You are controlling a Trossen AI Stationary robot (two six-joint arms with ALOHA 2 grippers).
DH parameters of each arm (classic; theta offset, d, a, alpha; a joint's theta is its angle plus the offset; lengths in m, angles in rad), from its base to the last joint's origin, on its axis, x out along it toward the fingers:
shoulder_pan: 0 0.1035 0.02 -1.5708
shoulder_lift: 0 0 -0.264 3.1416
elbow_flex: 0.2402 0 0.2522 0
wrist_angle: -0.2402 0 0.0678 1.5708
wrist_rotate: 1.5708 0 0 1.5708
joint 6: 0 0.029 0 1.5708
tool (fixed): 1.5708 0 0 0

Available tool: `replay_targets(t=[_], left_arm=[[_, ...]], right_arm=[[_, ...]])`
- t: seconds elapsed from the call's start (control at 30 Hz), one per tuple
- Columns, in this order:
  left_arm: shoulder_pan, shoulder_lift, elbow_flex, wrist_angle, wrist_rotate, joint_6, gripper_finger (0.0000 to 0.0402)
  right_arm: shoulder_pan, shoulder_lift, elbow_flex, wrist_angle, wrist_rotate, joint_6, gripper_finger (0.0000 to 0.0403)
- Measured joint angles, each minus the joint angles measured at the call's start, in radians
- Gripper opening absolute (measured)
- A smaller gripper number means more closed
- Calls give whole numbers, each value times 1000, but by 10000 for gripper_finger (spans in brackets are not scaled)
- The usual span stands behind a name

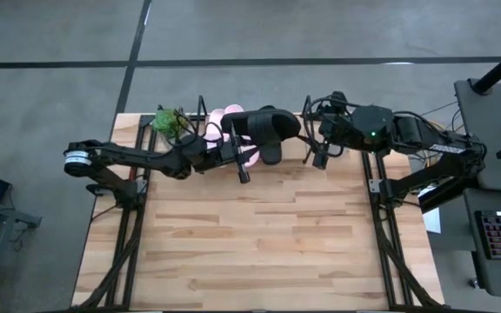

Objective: Pick and place slides into the shelf
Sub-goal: Put the black slides on the shelf

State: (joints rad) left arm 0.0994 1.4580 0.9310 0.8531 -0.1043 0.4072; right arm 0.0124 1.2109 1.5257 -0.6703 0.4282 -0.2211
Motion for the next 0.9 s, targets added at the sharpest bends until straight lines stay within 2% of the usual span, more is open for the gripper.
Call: replay_targets(t=[0.2, 0.33, 0.47, 0.6, 0.77, 0.9], left_arm=[[-2, 55, 13, 67, 34, 27, 0], [-1, 82, 32, 81, 43, 28, 0], [-1, 86, 38, 79, 45, 46, 0], [-1, 85, 31, 72, 66, 56, 0], [-1, 84, 31, 72, 93, 55, 7], [0, 84, 30, 71, 124, 94, 46]], right_arm=[[-6, 13, 0, 49, 16, 7, 228], [-13, 22, 0, 47, 18, 8, 201], [-15, 33, 0, 26, 18, 19, 138], [-20, 35, 1, -6, 21, 16, 39], [-34, 30, 5, -24, 10, 28, 32], [-52, 21, 9, -38, 4, 38, 32]])
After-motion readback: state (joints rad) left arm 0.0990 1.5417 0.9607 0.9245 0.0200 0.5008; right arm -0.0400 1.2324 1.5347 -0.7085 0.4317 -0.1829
